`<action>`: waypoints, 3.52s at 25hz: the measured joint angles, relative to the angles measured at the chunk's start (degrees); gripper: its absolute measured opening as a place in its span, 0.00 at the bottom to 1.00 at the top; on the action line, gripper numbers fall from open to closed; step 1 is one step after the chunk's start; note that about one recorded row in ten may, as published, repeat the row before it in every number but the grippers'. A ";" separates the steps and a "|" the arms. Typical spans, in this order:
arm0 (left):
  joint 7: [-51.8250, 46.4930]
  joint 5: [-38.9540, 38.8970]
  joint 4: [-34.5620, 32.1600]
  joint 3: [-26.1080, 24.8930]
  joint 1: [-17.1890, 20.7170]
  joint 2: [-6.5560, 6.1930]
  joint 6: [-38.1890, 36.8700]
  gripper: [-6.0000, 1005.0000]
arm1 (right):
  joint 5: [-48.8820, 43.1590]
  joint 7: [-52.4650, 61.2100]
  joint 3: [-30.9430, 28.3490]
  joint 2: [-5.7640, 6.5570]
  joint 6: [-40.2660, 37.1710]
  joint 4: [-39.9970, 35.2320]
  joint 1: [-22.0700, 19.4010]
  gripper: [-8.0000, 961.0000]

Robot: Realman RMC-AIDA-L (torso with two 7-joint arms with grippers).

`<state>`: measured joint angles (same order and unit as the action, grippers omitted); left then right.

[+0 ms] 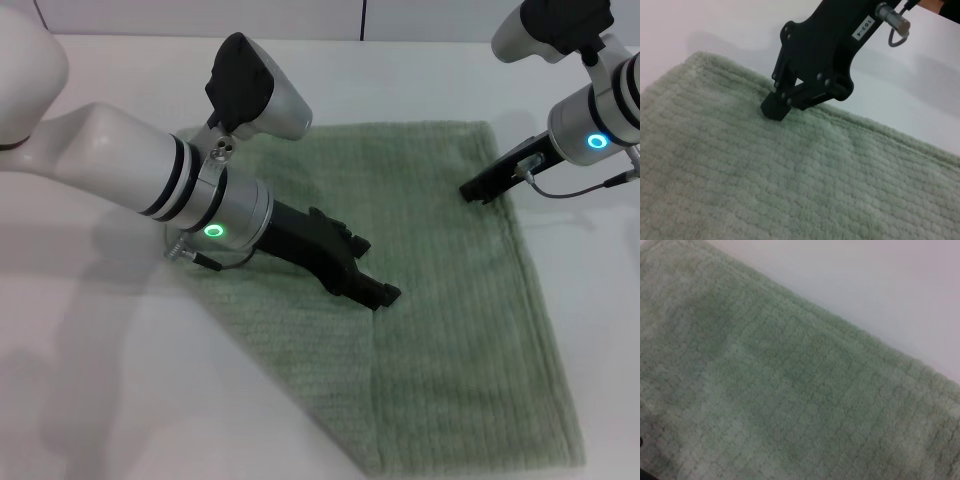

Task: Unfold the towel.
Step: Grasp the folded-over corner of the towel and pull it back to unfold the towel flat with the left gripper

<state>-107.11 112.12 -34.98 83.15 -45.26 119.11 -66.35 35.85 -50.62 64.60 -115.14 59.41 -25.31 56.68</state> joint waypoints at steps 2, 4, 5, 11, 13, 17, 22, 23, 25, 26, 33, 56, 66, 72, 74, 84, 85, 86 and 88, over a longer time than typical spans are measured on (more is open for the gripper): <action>0.00 -0.07 0.00 0.25 0.02 0.00 0.23 0.84 | 0.01 0.00 0.00 0.00 0.01 0.01 0.00 0.01; -0.01 -0.12 0.00 1.29 0.04 -0.01 0.92 0.84 | 0.01 0.00 0.04 0.00 0.05 0.04 -0.04 0.01; -0.01 -0.13 0.00 1.82 0.05 -0.01 1.12 0.84 | 0.01 0.00 0.07 0.00 0.13 0.06 -0.10 0.01; -0.02 -0.15 0.00 3.27 0.09 -0.07 1.31 0.64 | 0.01 0.00 0.09 0.00 0.43 0.09 -0.10 0.01; -0.02 -0.15 -0.01 3.27 0.09 -0.13 1.08 0.59 | 0.01 0.00 0.09 0.00 0.51 0.09 -0.10 0.01; -0.02 0.08 -0.13 3.53 0.07 -0.20 0.86 0.52 | 0.01 0.00 0.09 0.00 0.53 0.09 -0.09 0.01; -0.02 0.08 -0.25 4.19 0.14 -0.20 1.14 0.49 | 0.01 0.00 0.09 0.00 0.53 0.09 0.01 0.01; -0.02 0.08 -0.25 4.19 0.14 -0.18 1.23 0.49 | 0.01 0.00 0.09 0.00 0.53 0.09 0.01 0.01; -0.02 0.10 -0.30 4.21 0.13 -0.17 1.20 0.47 | 0.01 -0.01 0.09 0.00 0.52 0.09 0.00 0.01; -0.02 0.10 -0.30 4.21 0.13 -0.17 1.20 0.44 | 0.01 -0.01 0.09 0.00 0.52 0.09 0.00 0.01; -0.02 -0.14 -2.37 3.77 0.34 -0.50 -2.89 0.19 | 0.01 -0.03 0.09 0.00 0.44 0.09 -0.01 0.01; -2.31 4.06 -20.89 -15.15 6.01 -1.91 -36.79 0.08 | -0.06 -0.06 0.09 0.00 0.53 0.09 -0.11 0.01; -3.11 7.86 -20.28 -15.36 6.49 -2.14 -39.53 0.09 | -0.24 -0.08 0.09 0.09 0.53 0.09 -0.06 0.01; -3.10 11.21 -20.34 -16.25 6.51 -1.95 -39.13 0.10 | -0.26 -0.09 0.09 0.10 0.52 0.09 0.05 0.01; -3.10 11.44 -20.30 -16.35 6.51 -2.18 -39.13 0.10 | -0.26 -0.09 0.09 0.10 0.52 0.09 0.06 0.01; -3.88 11.50 -17.35 -19.10 5.54 -3.84 -40.10 0.12 | -0.65 -0.09 0.18 0.05 0.52 0.09 0.09 0.01; -3.83 11.50 -17.51 -19.11 5.55 -3.84 -40.12 0.12 | -0.65 -0.09 0.18 0.04 0.53 0.08 0.09 0.01; -3.83 11.50 -17.51 -19.11 5.55 -3.84 -40.12 0.14 | -0.65 -0.09 0.18 0.04 0.53 0.08 0.09 0.01; -3.29 11.32 -18.40 -19.33 5.77 -3.71 -40.76 0.20 | -0.65 -0.09 0.18 0.03 0.54 0.09 0.09 0.01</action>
<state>-110.40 123.43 -53.37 63.82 -39.49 115.40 -107.11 35.20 -50.71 64.77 -115.11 59.95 -25.22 56.77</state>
